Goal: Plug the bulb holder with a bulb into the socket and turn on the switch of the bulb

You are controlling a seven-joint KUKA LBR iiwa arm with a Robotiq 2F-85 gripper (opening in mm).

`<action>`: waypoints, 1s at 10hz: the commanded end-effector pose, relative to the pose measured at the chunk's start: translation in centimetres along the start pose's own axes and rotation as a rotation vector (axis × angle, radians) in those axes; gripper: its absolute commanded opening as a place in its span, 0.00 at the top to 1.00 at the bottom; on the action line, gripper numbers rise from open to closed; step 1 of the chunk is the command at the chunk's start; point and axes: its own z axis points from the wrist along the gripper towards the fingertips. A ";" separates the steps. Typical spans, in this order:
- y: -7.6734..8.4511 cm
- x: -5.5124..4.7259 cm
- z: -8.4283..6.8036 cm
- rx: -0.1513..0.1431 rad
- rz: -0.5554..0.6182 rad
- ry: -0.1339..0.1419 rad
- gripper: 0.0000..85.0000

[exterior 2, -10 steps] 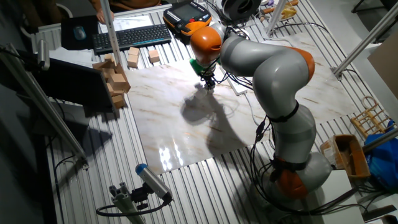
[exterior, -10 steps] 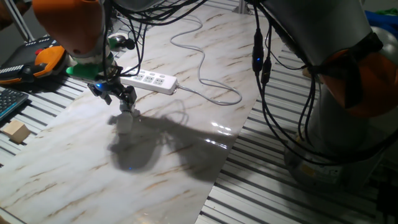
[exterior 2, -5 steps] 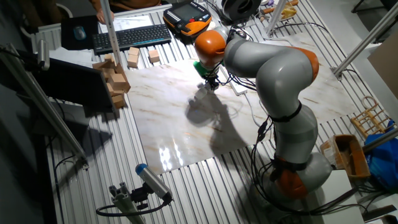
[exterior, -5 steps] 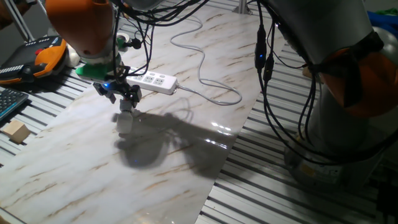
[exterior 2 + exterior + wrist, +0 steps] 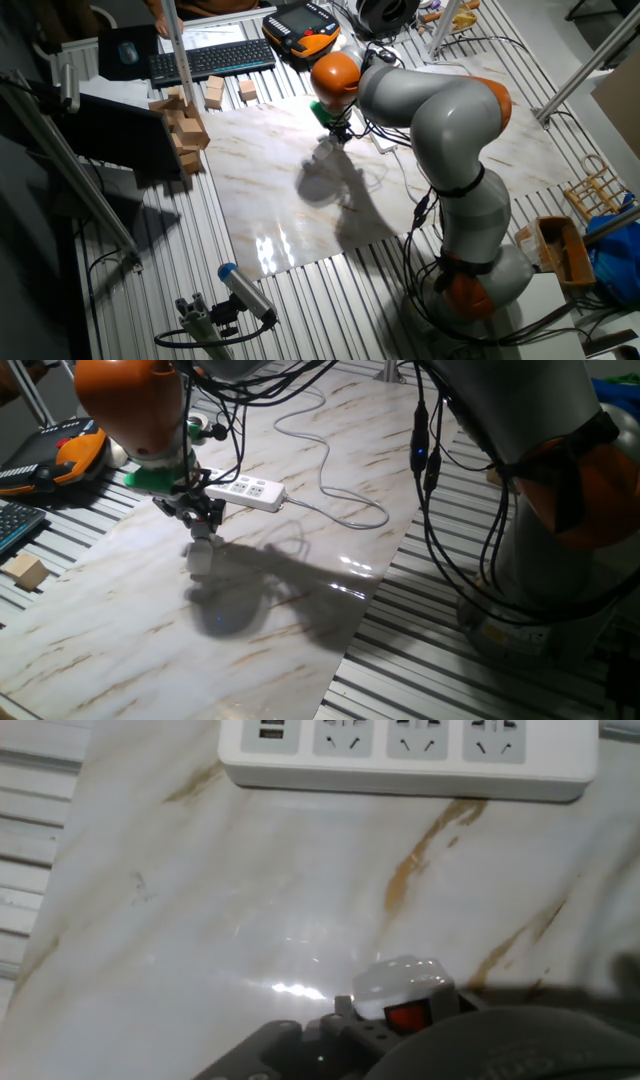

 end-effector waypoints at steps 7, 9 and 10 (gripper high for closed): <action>-0.2 -0.9 -0.4 -0.004 -0.119 0.059 1.00; -0.4 -1.8 -1.1 0.002 -0.054 0.077 1.00; -0.5 -2.7 -1.6 0.004 -0.017 0.087 1.00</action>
